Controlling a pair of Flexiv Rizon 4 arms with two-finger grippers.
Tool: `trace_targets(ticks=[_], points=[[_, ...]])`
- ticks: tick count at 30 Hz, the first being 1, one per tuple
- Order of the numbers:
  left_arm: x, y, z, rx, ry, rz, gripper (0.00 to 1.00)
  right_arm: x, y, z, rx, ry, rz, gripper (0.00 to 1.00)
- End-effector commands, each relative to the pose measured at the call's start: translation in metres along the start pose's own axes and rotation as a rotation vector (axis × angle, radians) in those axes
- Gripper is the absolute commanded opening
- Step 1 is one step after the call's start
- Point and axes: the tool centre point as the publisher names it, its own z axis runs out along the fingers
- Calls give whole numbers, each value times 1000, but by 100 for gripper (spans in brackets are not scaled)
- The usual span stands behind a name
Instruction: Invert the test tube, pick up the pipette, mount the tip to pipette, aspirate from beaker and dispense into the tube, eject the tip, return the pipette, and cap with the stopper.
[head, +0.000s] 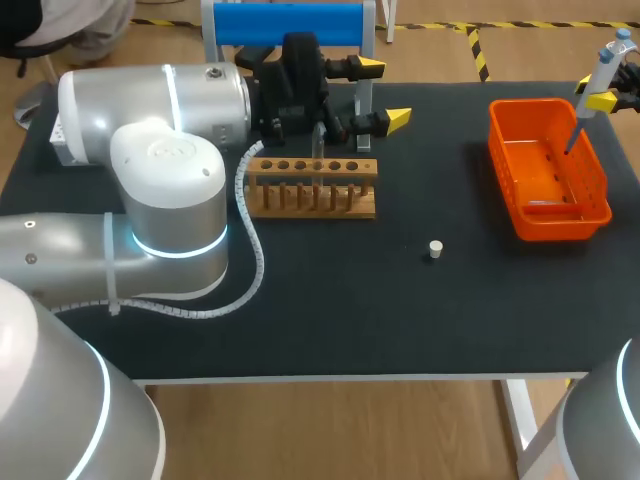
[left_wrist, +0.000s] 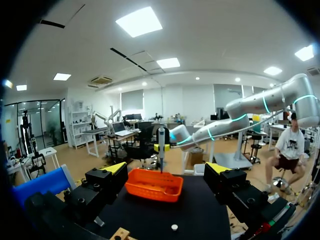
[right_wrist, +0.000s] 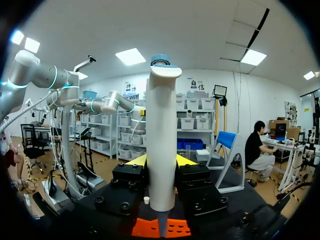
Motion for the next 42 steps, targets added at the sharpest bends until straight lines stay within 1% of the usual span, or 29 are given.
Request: trace_targets(ticks=[1,9,12,14,16,19,23,25,32,36,38,42], points=[[0,0,1,1,-2,-1,100,-1,0,-2,3,5,0,0],[0,0,1,1,-2,-1,100,-1,0,-2,3,5,0,0],[0,0,1,1,-2,-1,100,5,10,5,3,-8,0,0],[0,0,1,1,-2,-1,100,10,16,12,17,-13,-9,0],[0,0,1,1,-2,-1,100,14,22,19,23,-18,-19,0],[0,0,1,1,-2,-1,100,23,26,35,59,-20,-60,0],[0,0,1,1,-2,-1,100,28,24,55,54,-32,-43,0],[0,0,1,1,-2,-1,100,30,23,65,67,-38,-51,0],[0,0,1,1,-2,-1,100,35,25,103,68,-28,-57,0],[0,0,1,1,-2,-1,100,36,30,122,54,-29,-50,0],[0,0,1,1,-2,-1,100,36,33,131,56,-18,-62,0],[0,0,1,1,-2,-1,100,36,37,145,36,-25,-58,0]])
